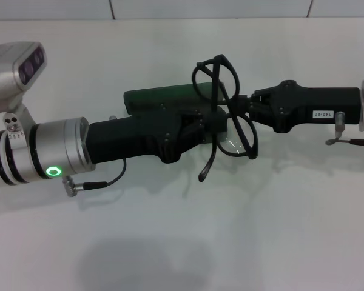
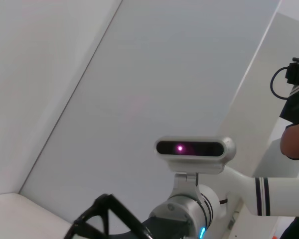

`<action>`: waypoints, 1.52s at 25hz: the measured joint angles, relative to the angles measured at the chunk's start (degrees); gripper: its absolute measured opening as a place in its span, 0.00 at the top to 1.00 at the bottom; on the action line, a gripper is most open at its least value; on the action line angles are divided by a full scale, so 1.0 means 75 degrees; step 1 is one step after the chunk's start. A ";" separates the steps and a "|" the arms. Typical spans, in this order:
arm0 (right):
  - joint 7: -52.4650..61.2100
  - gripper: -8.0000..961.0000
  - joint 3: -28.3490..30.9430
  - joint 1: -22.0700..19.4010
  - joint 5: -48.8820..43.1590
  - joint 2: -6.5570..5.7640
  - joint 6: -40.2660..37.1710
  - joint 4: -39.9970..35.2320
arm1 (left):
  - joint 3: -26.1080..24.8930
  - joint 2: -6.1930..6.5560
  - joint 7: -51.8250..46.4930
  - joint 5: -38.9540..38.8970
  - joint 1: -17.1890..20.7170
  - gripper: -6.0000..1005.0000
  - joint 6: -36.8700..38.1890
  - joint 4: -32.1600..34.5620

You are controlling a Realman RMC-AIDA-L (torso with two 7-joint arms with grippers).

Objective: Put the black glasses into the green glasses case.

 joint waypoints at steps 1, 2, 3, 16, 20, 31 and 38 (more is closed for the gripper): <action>0.0000 0.94 -0.0001 0.0035 0.0004 0.0005 -0.0059 0.0002 | 0.0001 0.0000 0.0001 0.0000 -0.0003 0.99 -0.0001 -0.0001; -0.0001 0.94 -0.0001 0.0062 0.0006 0.0011 -0.0109 0.0005 | 0.0002 0.0000 0.0001 0.0000 -0.0010 0.99 -0.0004 -0.0002; -0.0001 0.94 -0.0001 0.0086 0.0010 0.0018 -0.0182 0.0005 | 0.0002 -0.0001 0.0002 0.0000 -0.0016 0.99 -0.0008 -0.0007; -0.0027 0.94 -0.0186 0.0204 0.0338 0.0037 -0.0800 0.0004 | 0.0008 -0.0009 0.0003 0.0001 -0.0022 0.99 -0.0010 -0.0014; -0.0028 0.94 -0.0190 0.0205 0.0342 0.0037 -0.0878 -0.0004 | 0.0015 -0.0009 0.0003 0.0000 -0.0022 0.99 -0.0008 -0.0014; -0.0029 0.94 -0.0197 0.0199 0.0395 0.0036 -0.1009 0.0001 | 0.0014 -0.0009 0.0003 -0.0001 -0.0031 0.99 -0.0006 -0.0014; -0.0028 0.94 -0.0188 0.0192 0.0413 0.0027 -0.0927 0.0005 | 0.0014 -0.0009 0.0003 -0.0001 -0.0024 0.99 -0.0003 -0.0026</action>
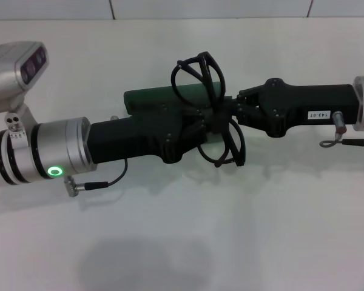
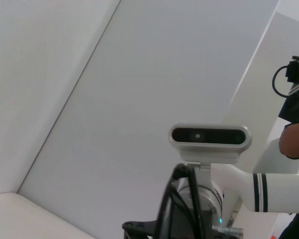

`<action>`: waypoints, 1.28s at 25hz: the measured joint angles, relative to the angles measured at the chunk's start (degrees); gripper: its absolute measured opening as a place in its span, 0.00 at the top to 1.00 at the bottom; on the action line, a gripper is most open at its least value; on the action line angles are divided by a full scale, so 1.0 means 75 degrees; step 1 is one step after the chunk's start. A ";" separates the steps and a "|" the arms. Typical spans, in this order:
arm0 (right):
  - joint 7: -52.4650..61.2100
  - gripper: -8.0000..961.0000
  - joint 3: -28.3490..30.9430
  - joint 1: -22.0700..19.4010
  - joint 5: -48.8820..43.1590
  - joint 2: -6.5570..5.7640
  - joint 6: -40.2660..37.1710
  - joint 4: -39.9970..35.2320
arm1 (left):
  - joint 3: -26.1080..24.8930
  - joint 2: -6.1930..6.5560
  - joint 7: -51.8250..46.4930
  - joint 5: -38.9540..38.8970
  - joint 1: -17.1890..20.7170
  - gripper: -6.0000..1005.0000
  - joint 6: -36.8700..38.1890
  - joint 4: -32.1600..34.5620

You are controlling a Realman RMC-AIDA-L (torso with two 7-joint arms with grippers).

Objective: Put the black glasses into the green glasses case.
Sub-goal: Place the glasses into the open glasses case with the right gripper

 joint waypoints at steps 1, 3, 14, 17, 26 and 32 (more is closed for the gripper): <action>0.0000 0.93 0.0016 -0.0007 0.0000 0.0000 0.0046 0.0000 | 0.0000 0.0000 0.0000 0.0000 0.0000 0.99 0.0000 0.0000; -0.0001 0.93 0.0031 -0.0023 0.0000 -0.0008 0.0183 -0.0002 | 0.0000 0.0001 0.0000 0.0001 0.0011 0.99 0.0006 -0.0001; -0.0721 0.93 -0.0395 0.0167 -0.0630 -0.0066 0.1340 -0.0684 | 0.0009 0.0234 0.0224 0.0940 0.0772 0.99 -0.0506 0.0604; -0.0779 0.93 -0.1344 0.0206 -0.0936 -0.0051 0.2108 -0.1407 | 0.0008 0.0290 0.0224 0.1329 0.1038 0.99 -0.0712 0.0831; -0.0826 0.92 -0.3920 0.0564 -0.1587 -0.0018 0.4273 -0.2397 | -0.0024 0.0351 0.0223 0.1486 0.1503 0.99 -0.0883 0.1062; -0.0798 0.92 -0.5027 0.0936 -0.1602 -0.0006 0.5303 -0.2372 | 0.0001 0.0338 0.0223 0.1494 0.1520 0.99 -0.0849 0.1067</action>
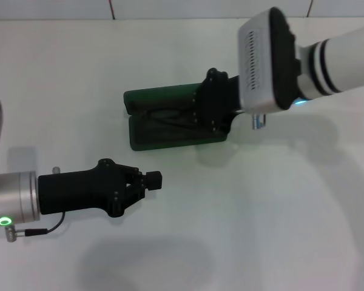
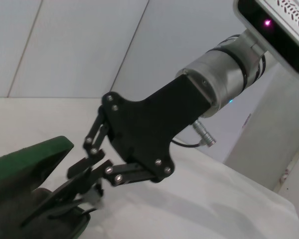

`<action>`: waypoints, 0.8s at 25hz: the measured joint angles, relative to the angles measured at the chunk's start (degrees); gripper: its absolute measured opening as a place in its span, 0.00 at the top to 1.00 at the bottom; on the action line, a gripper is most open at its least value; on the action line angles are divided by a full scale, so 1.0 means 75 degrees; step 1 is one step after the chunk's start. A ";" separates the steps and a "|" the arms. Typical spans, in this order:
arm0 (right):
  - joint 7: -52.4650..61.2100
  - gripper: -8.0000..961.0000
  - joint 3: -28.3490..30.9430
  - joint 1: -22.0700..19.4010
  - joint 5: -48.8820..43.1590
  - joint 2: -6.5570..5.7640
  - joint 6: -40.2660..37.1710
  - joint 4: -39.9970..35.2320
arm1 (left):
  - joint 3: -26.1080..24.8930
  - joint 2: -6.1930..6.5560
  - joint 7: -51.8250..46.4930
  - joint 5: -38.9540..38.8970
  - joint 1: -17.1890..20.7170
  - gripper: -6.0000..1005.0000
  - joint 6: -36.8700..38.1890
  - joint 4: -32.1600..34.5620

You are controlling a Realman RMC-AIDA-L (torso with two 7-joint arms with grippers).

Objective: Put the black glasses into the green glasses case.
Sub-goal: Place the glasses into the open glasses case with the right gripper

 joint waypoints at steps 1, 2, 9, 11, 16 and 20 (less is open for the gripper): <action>0.0009 0.92 -0.0168 0.0050 -0.0004 0.0007 0.0151 0.0004 | 0.0000 -0.0005 0.0000 0.0002 -0.0003 0.99 0.0003 0.0000; 0.0009 0.92 -0.0168 0.0050 -0.0004 0.0007 0.0151 0.0004 | 0.0000 -0.0011 0.0000 0.0007 -0.0008 0.99 0.0004 0.0000; 0.0033 0.92 -0.0944 0.0121 -0.0013 0.0016 0.1097 0.0054 | -0.0001 -0.0035 0.0000 0.0050 -0.0032 0.99 0.0004 0.0000; 0.0035 0.92 -0.0994 0.0116 -0.0013 0.0016 0.1155 0.0052 | -0.0001 -0.0037 0.0000 0.0059 -0.0037 0.99 0.0003 0.0000; 0.0037 0.91 -0.1008 0.0105 0.0028 0.0016 0.1172 0.0049 | -0.0001 -0.0036 0.0000 0.0065 -0.0042 0.99 0.0003 0.0000; 0.0036 0.91 -0.1016 0.0084 0.0074 0.0016 0.1216 0.0046 | -0.0001 -0.0043 0.0000 0.0065 -0.0042 0.99 0.0003 0.0000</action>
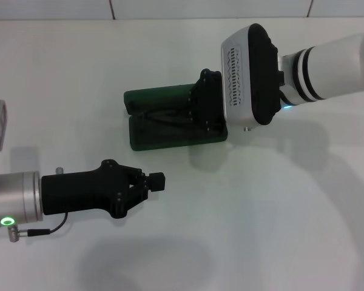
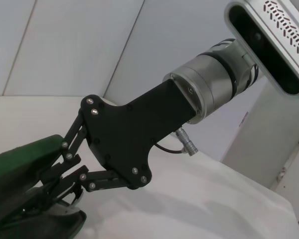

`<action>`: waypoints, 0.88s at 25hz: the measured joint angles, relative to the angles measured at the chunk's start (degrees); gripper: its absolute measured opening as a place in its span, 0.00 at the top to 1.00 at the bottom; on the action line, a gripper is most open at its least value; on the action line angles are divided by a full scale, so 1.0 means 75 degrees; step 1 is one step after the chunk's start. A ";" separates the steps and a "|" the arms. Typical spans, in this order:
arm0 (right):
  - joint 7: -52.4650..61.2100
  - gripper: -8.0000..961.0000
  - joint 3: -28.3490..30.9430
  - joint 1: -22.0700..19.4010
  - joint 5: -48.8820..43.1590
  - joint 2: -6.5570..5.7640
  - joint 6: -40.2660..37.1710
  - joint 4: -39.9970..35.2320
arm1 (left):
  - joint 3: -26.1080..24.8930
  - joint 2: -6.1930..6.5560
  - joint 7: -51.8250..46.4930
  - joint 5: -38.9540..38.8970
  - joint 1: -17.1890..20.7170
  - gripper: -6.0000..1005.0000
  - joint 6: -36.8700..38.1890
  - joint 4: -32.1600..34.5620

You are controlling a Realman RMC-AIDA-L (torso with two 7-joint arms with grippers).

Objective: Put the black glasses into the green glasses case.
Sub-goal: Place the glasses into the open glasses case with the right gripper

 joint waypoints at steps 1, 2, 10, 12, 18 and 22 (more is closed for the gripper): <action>0.0000 0.91 -0.0016 -0.0002 0.0003 0.0000 0.0016 -0.0003 | 0.0000 -0.0001 0.0000 0.0000 0.0000 0.99 0.0000 0.0000; 0.0001 0.91 -0.0034 -0.0005 0.0005 0.0000 0.0039 -0.0006 | 0.0000 -0.0001 0.0000 0.0000 0.0000 0.99 0.0001 0.0000; 0.0039 0.91 -0.0202 0.0037 0.0046 -0.0001 0.0206 -0.0011 | 0.0000 -0.0013 0.0000 0.0000 -0.0013 0.99 0.0007 0.0000; 0.0051 0.91 -0.0276 0.0025 0.0049 0.0000 0.0289 -0.0046 | 0.0000 -0.0013 0.0000 -0.0001 -0.0012 0.99 0.0010 0.0000; 0.0050 0.90 -0.0468 -0.0002 0.0051 0.0000 0.0460 -0.0065 | 0.0001 -0.0013 0.0000 0.0000 -0.0011 0.99 0.0020 0.0000; 0.0050 0.75 -0.0484 -0.0017 0.0089 -0.0001 0.0474 -0.0056 | 0.0000 -0.0013 0.0000 -0.0001 -0.0011 0.99 0.0023 0.0000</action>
